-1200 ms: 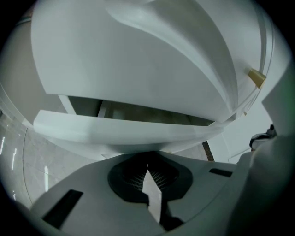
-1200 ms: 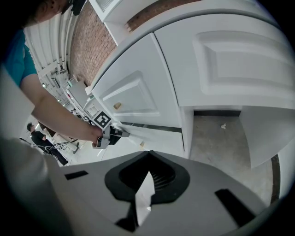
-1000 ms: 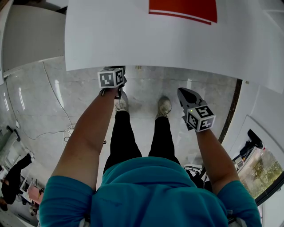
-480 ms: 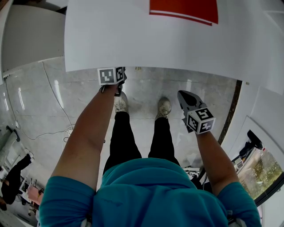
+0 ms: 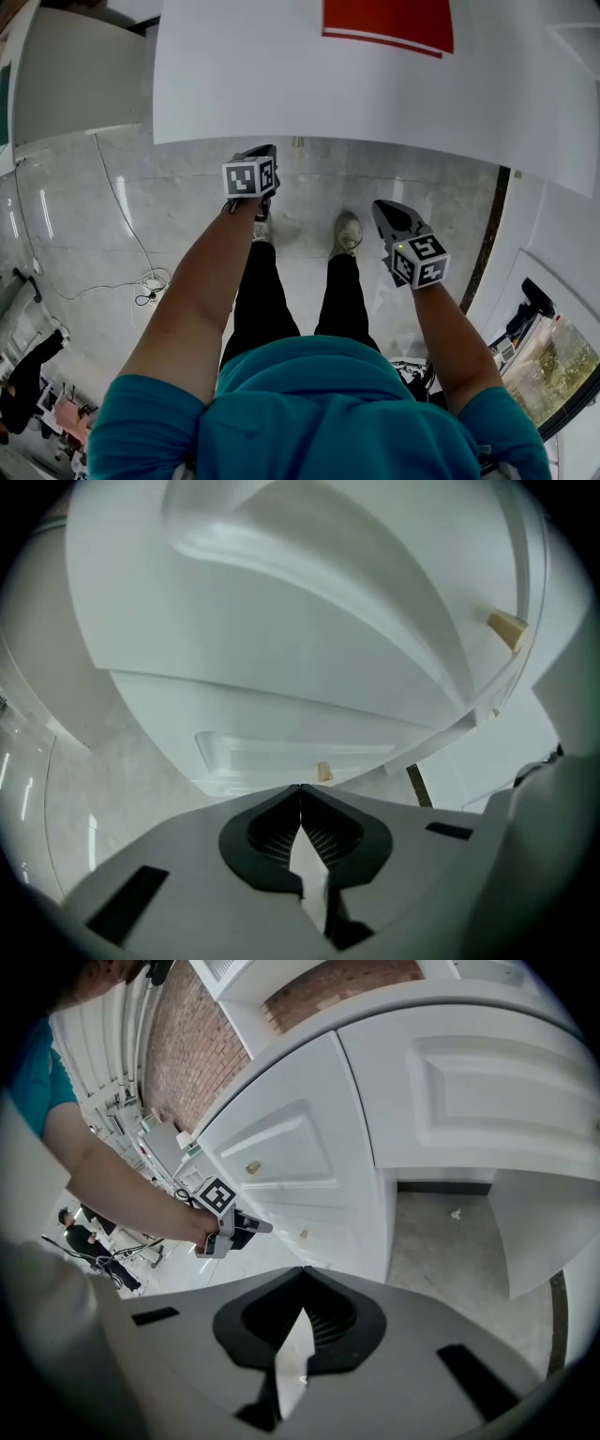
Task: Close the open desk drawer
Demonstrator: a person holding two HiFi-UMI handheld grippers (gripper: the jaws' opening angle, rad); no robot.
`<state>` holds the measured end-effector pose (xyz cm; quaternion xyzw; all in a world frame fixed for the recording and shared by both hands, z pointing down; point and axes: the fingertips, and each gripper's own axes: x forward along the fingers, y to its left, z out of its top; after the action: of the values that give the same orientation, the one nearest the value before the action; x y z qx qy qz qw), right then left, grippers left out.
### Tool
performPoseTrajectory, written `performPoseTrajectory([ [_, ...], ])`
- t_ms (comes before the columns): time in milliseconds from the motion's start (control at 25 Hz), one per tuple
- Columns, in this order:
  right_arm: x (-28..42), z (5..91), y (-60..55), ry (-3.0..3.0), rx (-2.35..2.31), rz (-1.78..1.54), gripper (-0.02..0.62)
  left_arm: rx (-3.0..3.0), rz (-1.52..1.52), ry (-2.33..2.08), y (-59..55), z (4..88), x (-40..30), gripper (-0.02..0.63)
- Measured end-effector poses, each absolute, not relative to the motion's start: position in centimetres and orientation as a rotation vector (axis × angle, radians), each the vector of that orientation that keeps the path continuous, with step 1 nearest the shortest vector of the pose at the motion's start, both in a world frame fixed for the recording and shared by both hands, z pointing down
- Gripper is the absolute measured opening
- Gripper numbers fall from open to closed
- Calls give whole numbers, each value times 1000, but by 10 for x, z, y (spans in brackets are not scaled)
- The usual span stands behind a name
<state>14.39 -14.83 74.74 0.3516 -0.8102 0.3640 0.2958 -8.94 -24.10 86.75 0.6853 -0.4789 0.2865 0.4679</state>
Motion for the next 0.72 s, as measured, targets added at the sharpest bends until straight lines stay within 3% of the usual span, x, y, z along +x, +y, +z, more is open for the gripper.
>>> performPoseTrajectory([
  [720,117,631,-138,-2229,962,845,21,1750,640,-1163,-153,742,-112,15],
])
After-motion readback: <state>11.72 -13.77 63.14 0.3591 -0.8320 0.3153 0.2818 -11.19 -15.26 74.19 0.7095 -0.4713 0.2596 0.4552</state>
